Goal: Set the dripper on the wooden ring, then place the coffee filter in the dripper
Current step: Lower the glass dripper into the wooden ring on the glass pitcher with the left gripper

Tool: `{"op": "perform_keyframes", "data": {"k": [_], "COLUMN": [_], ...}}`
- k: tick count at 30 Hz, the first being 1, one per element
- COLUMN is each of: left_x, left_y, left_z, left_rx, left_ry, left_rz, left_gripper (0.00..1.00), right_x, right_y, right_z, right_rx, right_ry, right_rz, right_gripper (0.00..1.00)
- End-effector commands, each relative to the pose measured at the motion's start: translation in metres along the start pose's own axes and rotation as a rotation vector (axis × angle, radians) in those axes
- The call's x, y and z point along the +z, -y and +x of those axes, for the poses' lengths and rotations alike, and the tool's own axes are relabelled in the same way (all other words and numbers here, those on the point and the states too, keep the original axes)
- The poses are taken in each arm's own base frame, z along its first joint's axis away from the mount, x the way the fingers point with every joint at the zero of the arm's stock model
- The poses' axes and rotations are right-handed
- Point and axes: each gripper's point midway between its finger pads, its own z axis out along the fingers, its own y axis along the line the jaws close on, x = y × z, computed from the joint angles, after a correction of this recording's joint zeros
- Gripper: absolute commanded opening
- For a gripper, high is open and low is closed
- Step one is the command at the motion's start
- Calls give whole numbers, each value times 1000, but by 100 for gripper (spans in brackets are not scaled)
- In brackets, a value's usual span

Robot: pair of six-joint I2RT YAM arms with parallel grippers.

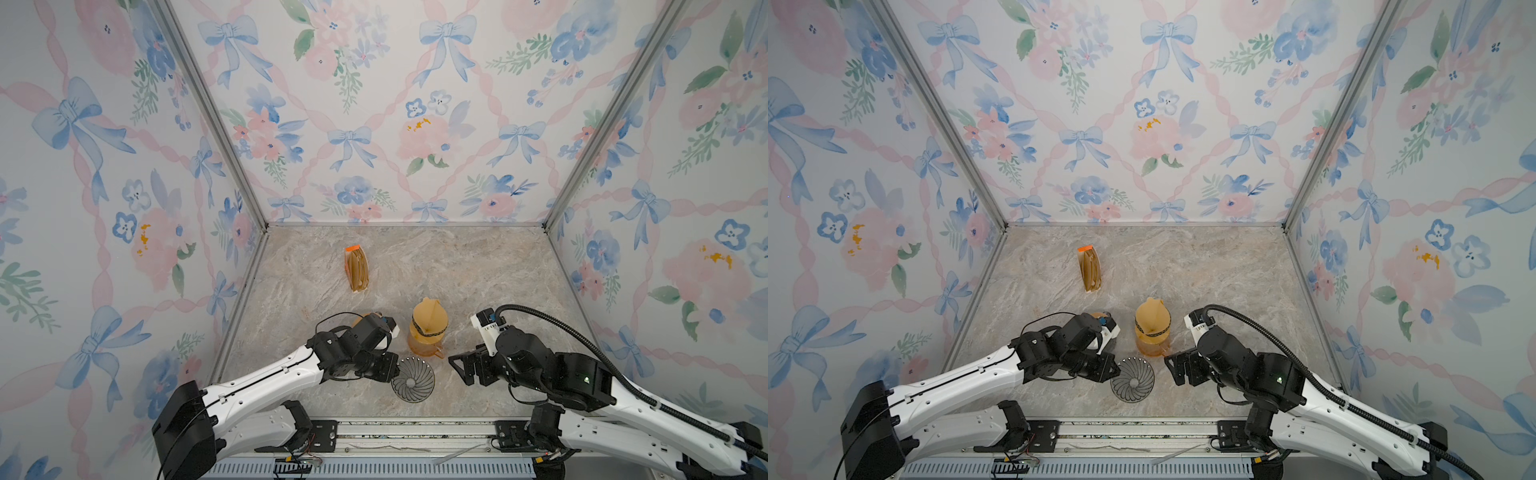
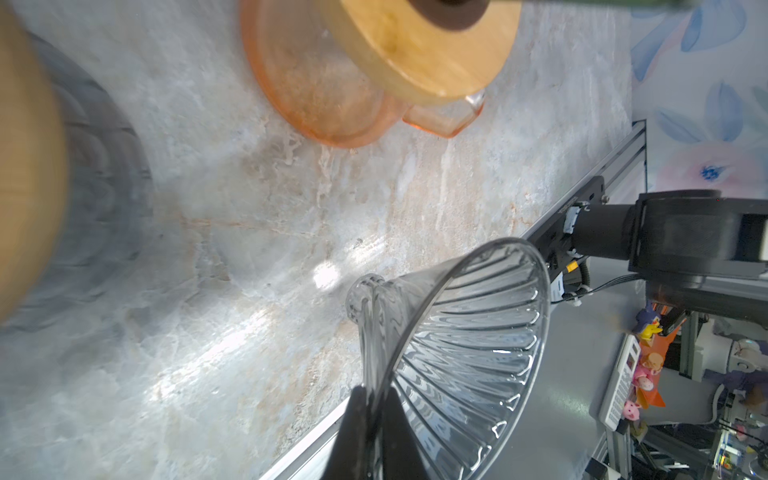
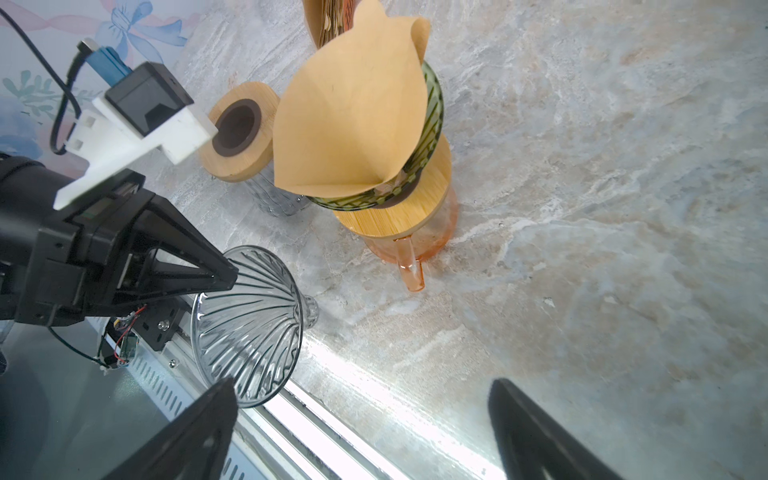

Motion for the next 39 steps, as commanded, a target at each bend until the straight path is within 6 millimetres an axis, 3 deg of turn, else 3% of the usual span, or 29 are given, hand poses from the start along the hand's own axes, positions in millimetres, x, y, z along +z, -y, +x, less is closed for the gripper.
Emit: {"op": "perform_keyframes", "data": {"k": [1, 8, 14, 22, 30, 39], "left_x": [-28, -71, -99, -118, -126, -120], "left_y": [12, 12, 4, -32, -59, -75], "left_z": [-18, -49, -74, -99, -101, -89], "left_rx": [-5, -78, -113, -200, -245, -278], "left_ry": [57, 136, 202, 267, 275, 248], "left_rz": [39, 60, 65, 69, 29, 6], "left_gripper": [8, 8, 8, 8, 7, 7], "right_x": [-14, -20, -9, 0, 10, 22], "right_y": [-24, -51, -63, -75, -84, -91], "right_z": [-23, -53, -67, -78, -83, -84], "right_rx": [-1, -60, -92, -98, -103, -109], "right_ry": [71, 128, 127, 130, 123, 104], "right_rz": [-99, -167, -154, -161, -174, -182], "right_gripper": [96, 96, 96, 96, 96, 96]}}
